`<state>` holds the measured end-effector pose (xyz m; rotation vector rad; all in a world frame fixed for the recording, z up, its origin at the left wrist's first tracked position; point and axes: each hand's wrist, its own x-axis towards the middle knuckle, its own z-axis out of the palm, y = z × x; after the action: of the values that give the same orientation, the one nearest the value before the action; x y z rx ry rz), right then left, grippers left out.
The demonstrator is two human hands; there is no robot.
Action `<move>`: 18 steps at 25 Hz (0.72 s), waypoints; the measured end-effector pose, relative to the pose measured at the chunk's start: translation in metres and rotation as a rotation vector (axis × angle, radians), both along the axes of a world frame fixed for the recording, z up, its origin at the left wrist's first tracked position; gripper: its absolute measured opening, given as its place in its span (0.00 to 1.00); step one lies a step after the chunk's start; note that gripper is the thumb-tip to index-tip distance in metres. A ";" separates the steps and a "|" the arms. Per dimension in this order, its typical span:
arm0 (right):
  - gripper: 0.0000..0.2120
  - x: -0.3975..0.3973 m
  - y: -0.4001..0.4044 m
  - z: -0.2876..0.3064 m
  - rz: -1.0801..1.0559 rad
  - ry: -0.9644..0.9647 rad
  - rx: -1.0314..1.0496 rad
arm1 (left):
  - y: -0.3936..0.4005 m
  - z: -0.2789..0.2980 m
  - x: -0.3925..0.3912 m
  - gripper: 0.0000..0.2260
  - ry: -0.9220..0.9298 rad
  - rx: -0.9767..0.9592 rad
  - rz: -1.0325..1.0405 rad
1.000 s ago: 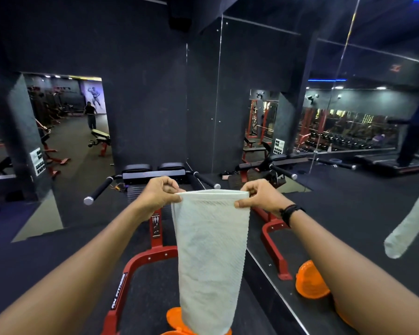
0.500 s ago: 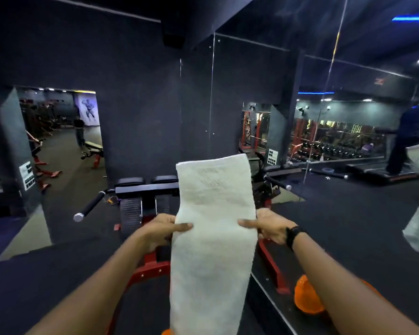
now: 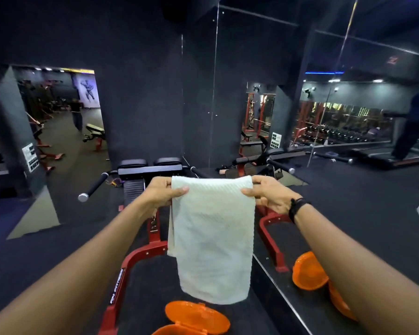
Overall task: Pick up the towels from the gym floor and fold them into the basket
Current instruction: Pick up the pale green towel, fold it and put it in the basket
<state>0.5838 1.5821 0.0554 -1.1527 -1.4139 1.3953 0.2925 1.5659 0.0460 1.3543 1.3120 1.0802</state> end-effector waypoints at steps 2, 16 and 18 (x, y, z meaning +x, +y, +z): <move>0.13 -0.004 0.000 0.011 -0.124 0.048 0.038 | 0.003 0.006 0.005 0.12 0.025 0.041 0.124; 0.19 -0.014 -0.006 0.010 -0.238 -0.028 0.293 | 0.005 0.010 0.001 0.24 0.180 0.110 0.016; 0.21 -0.007 -0.005 0.010 -0.215 -0.129 0.311 | 0.001 0.009 -0.001 0.20 0.352 0.206 0.045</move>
<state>0.5764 1.5771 0.0655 -1.1642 -1.4861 0.9288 0.2916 1.5669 0.0554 1.7354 1.5214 1.0618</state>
